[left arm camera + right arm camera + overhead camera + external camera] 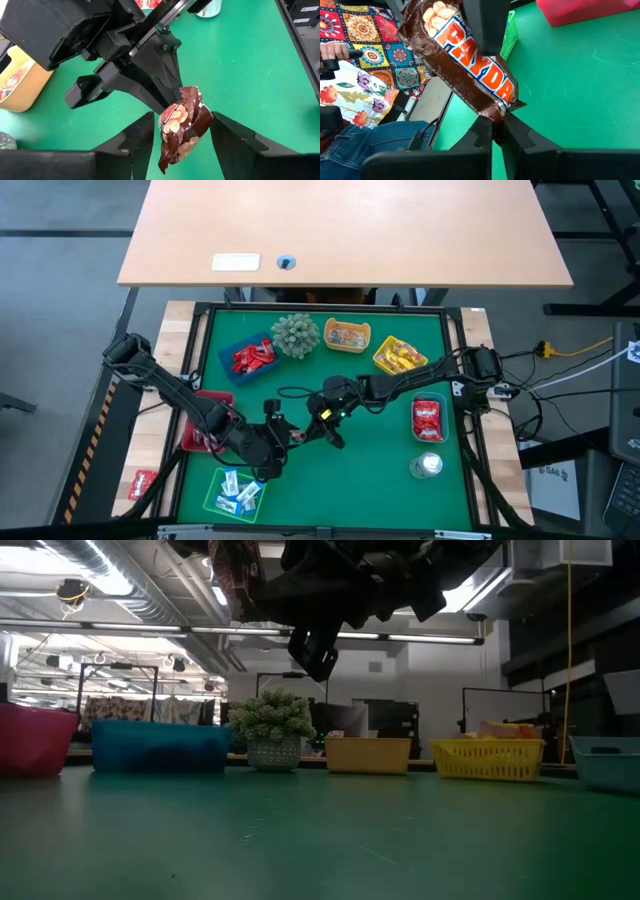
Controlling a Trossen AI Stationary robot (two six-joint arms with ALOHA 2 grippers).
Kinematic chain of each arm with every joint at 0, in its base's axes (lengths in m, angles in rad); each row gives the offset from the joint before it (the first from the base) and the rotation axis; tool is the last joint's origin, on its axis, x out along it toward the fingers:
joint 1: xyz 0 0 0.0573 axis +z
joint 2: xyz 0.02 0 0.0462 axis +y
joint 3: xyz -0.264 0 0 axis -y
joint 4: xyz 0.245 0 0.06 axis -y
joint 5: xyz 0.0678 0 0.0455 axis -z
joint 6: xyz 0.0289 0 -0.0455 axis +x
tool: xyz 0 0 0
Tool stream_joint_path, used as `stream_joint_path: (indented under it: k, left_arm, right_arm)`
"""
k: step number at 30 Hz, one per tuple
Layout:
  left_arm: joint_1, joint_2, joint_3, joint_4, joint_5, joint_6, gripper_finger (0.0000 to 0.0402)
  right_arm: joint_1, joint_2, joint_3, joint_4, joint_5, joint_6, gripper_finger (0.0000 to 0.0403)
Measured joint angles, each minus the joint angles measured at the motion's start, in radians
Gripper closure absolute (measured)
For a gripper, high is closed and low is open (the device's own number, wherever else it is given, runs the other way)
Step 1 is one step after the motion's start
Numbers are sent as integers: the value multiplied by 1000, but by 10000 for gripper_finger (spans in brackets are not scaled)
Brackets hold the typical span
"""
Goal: Sort candy
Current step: Put the brown chocolate into the red bin
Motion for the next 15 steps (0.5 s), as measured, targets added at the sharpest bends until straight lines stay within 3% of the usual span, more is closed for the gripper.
stream_joint_path:
  k: [15]
  left_arm:
    - [0,0,0,-4,5,0,325]
  right_arm:
    - [0,0,0,-2,0,0,388]
